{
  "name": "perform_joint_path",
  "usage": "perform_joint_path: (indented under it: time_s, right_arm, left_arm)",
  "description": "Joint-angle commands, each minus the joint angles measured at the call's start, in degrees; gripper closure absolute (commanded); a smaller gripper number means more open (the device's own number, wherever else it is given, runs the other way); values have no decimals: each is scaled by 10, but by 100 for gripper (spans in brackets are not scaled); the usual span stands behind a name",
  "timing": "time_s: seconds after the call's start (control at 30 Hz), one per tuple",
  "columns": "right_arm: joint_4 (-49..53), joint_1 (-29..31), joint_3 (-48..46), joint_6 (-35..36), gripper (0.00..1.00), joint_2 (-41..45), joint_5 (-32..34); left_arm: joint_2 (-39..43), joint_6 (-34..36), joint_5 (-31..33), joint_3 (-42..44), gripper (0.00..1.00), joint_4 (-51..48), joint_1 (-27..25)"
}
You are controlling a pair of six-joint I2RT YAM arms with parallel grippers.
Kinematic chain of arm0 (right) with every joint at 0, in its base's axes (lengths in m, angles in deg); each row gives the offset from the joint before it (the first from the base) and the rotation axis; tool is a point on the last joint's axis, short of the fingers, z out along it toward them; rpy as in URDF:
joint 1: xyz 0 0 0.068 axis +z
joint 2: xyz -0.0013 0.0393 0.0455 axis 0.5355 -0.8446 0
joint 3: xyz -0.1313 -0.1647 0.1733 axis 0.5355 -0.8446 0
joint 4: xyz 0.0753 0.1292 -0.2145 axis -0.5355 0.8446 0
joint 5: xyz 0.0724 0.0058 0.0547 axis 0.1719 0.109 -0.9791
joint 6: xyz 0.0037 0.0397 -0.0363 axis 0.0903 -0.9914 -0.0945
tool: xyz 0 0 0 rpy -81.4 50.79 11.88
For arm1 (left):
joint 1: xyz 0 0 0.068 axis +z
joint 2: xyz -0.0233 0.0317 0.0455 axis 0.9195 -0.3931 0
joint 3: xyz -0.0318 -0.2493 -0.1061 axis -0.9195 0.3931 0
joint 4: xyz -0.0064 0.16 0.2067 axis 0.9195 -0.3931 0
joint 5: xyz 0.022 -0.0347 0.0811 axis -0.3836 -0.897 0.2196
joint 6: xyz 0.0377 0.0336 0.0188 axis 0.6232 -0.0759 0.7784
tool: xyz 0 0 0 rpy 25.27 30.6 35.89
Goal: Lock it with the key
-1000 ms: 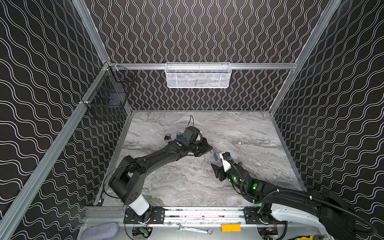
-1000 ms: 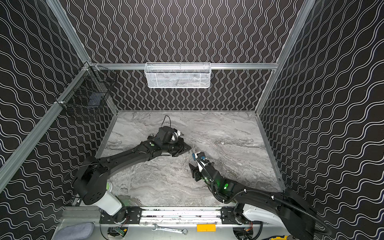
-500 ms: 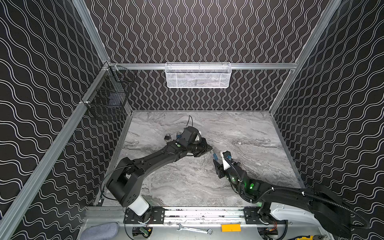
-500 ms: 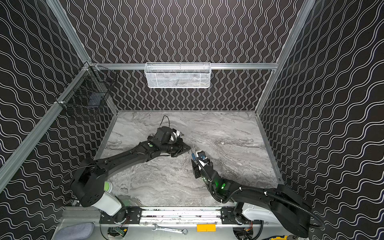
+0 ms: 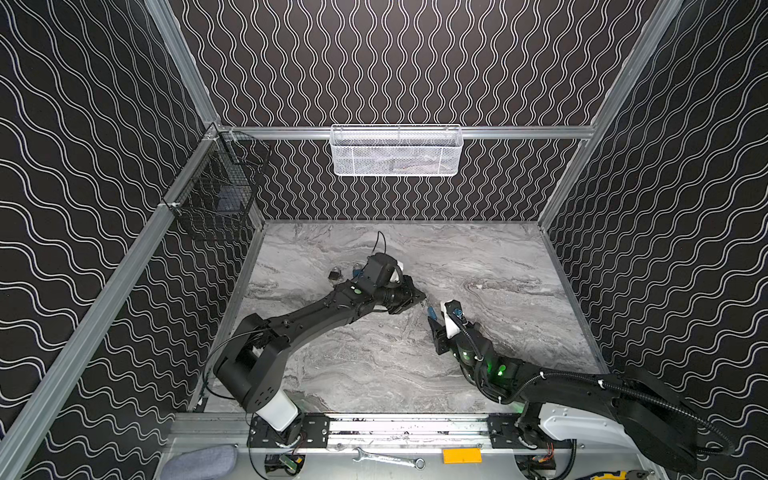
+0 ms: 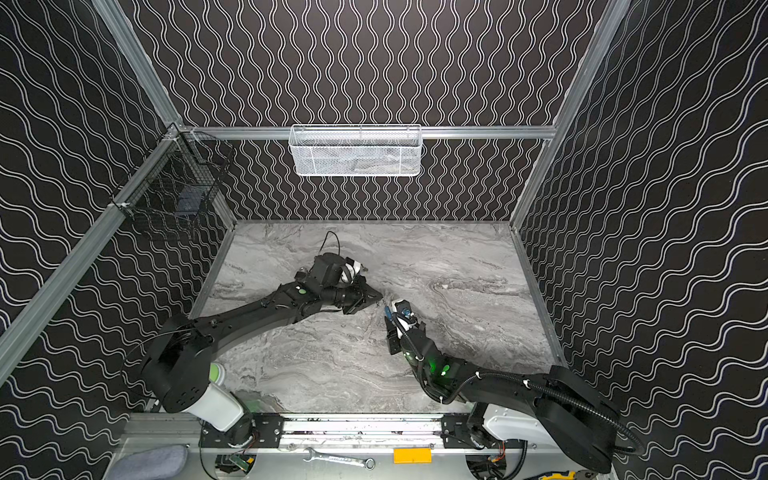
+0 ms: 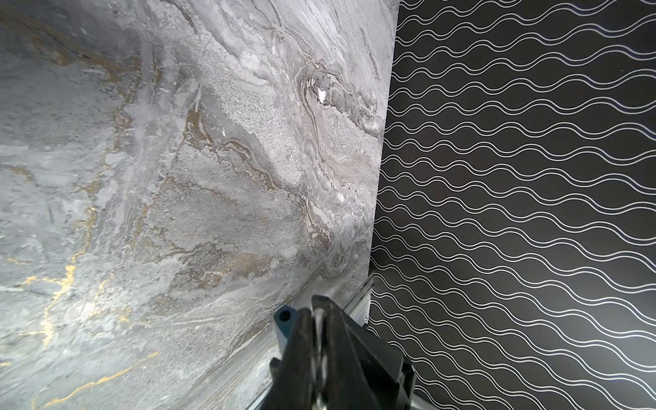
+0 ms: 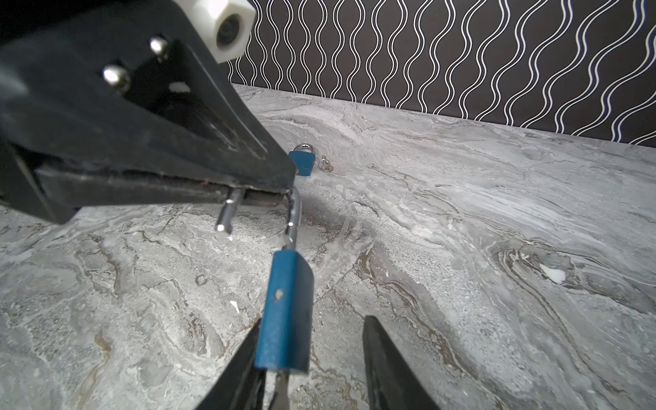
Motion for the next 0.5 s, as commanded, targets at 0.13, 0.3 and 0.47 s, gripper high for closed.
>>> perform_joint_path:
  time_s: [0.13, 0.3, 0.47]
  right_arm:
    - [-26, -6, 8, -2, 58, -6, -10]
    - [-24, -9, 9, -7, 72, -7, -18]
    - [-24, -14, 7, -10, 82, 2, -27]
  left_arm:
    - [-4, -10, -14, 3, 100, 32, 1]
    - [-4, -12, -19, 4, 100, 39, 1]
    - [-7, -14, -25, 8, 100, 50, 1]
